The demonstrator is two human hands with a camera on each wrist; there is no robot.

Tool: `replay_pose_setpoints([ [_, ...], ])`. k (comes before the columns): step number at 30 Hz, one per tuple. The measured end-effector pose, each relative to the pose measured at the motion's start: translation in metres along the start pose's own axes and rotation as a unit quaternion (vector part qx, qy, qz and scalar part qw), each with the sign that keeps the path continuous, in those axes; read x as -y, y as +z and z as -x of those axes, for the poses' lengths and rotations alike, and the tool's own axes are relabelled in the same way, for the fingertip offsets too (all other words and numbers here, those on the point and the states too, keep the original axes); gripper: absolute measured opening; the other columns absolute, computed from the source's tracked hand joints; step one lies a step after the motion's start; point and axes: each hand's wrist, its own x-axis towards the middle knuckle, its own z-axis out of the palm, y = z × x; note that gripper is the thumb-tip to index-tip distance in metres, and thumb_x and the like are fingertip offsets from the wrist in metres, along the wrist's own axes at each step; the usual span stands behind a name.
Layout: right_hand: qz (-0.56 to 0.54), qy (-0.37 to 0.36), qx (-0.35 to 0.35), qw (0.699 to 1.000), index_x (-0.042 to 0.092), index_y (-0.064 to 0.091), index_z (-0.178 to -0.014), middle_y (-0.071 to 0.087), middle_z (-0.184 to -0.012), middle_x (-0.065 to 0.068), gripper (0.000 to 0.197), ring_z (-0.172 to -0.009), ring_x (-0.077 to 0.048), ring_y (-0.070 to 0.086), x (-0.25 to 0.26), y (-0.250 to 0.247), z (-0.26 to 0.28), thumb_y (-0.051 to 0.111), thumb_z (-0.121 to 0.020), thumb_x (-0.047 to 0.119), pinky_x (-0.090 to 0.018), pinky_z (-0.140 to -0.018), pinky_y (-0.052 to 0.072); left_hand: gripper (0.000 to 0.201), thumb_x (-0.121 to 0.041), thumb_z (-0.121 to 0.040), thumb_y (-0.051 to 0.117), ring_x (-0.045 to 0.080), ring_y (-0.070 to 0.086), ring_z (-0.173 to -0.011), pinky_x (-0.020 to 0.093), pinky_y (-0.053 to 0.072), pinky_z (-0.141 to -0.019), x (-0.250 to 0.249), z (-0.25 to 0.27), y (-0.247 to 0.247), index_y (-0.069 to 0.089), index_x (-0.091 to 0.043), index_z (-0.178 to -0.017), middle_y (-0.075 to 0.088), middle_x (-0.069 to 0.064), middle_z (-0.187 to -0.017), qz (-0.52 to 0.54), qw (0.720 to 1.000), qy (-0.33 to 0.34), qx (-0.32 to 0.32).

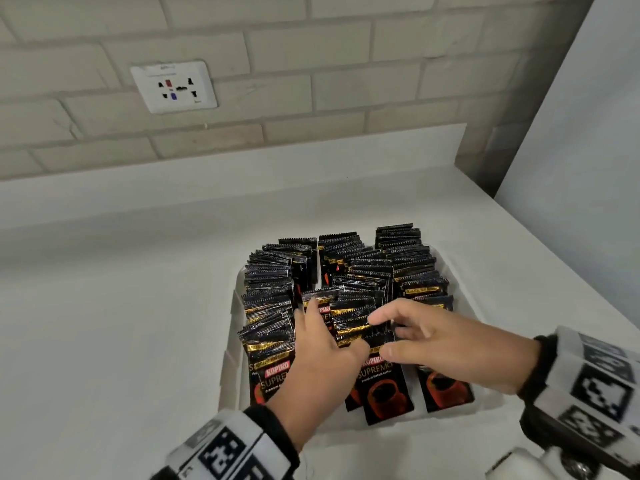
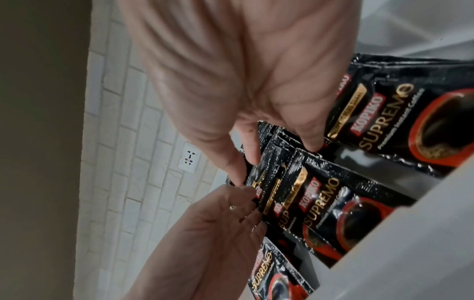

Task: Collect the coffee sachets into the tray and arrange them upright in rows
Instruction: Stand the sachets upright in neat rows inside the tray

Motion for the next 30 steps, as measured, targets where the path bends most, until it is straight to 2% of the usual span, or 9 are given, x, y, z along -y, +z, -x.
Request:
replay_pose_setpoints([
  [4,-0.062,0.009,-0.022,0.998,0.032,0.048,-0.113,0.055,-0.116,0.003,0.025,-0.1,-0.004,0.056,0.004,0.002,-0.006,0.055,-0.09,0.026,-0.007,-0.072,0.047,0.088,-0.019,-0.081,0.06,0.022,0.039,-0.129,0.041,0.037,-0.107,-0.003,-0.003,0.006,0.002,-0.03,-0.147,0.034,0.0,-0.135,0.048,0.999,0.006,-0.02],
  [6,-0.098,0.01,-0.041,0.994,0.029,0.051,-0.111,0.052,-0.121,0.006,0.021,-0.111,-0.004,0.05,0.003,0.002,-0.013,0.052,-0.091,0.033,-0.018,-0.095,0.043,0.091,-0.031,-0.075,0.059,0.023,0.045,-0.124,0.041,0.038,-0.106,-0.005,-0.005,0.009,0.003,-0.03,-0.147,0.041,0.007,-0.134,0.054,0.998,-0.003,-0.039],
  [8,-0.149,0.007,-0.045,0.988,0.024,0.052,-0.112,0.047,-0.131,0.006,0.027,-0.127,-0.008,0.038,0.002,0.002,-0.019,0.049,-0.091,0.04,-0.033,-0.111,0.027,0.094,-0.039,-0.072,0.053,0.025,0.037,-0.131,0.043,0.031,-0.111,-0.008,-0.005,0.012,-0.002,-0.03,-0.148,0.038,0.01,-0.14,0.063,0.997,-0.017,-0.043],
  [13,-0.237,0.028,-0.058,0.969,0.02,0.053,-0.108,0.023,-0.151,-0.003,0.039,-0.142,-0.02,0.014,0.002,0.004,-0.03,0.037,-0.091,0.052,-0.046,-0.116,0.016,0.069,-0.034,-0.093,0.041,0.015,0.036,-0.126,0.033,0.026,-0.109,-0.01,-0.008,0.017,0.0,-0.03,-0.148,0.034,-0.007,-0.137,0.122,0.99,-0.032,-0.059],
  [19,-0.327,0.018,-0.068,0.942,0.024,0.055,-0.088,0.033,-0.147,-0.01,0.06,-0.138,-0.026,0.025,0.008,0.014,-0.038,0.048,-0.056,0.075,-0.054,-0.111,0.023,0.064,-0.042,-0.099,0.031,0.014,0.011,-0.144,0.034,0.011,-0.116,-0.01,-0.014,0.026,-0.005,-0.027,-0.15,0.007,-0.005,-0.158,0.157,0.985,-0.054,-0.038],
  [22,-0.342,0.014,-0.08,0.936,0.02,0.056,-0.087,0.031,-0.148,-0.007,0.056,-0.139,-0.022,0.023,0.013,0.015,-0.038,0.045,-0.064,0.07,-0.049,-0.114,0.019,0.061,-0.049,-0.098,0.025,0.003,0.014,-0.137,0.029,0.011,-0.113,-0.01,-0.013,0.028,0.001,-0.029,-0.15,0.009,-0.011,-0.157,0.144,0.989,-0.033,-0.006],
  [25,-0.353,0.013,-0.078,0.932,0.02,0.056,-0.091,0.032,-0.147,-0.008,0.062,-0.138,-0.024,0.027,0.012,0.011,-0.035,0.049,-0.055,0.069,-0.051,-0.111,0.025,0.062,-0.055,-0.096,0.021,0.007,0.009,-0.142,0.031,0.008,-0.114,-0.014,-0.005,0.016,-0.001,-0.034,-0.15,0.008,-0.016,-0.154,0.115,0.993,-0.029,0.008],
  [28,-0.354,-0.022,-0.06,0.933,0.022,0.057,-0.097,0.024,-0.152,-0.002,0.066,-0.141,-0.019,0.018,0.018,0.006,-0.022,0.055,-0.052,0.071,-0.052,-0.113,0.021,0.055,-0.035,-0.102,0.029,0.022,0.024,-0.14,0.04,0.02,-0.114,0.008,-0.026,-0.022,0.011,-0.014,-0.15,0.023,-0.005,-0.15,0.099,0.994,0.044,0.017],
  [30,-0.321,-0.046,-0.066,0.943,0.024,0.054,-0.105,0.026,-0.149,0.004,0.066,-0.138,-0.008,0.015,0.024,0.003,-0.014,0.046,-0.057,0.068,-0.046,-0.116,0.014,0.044,-0.02,-0.102,0.031,0.029,0.037,-0.135,0.04,0.031,-0.108,0.013,-0.039,-0.057,0.031,-0.003,-0.143,0.039,0.011,-0.146,0.117,0.988,0.089,-0.055],
])
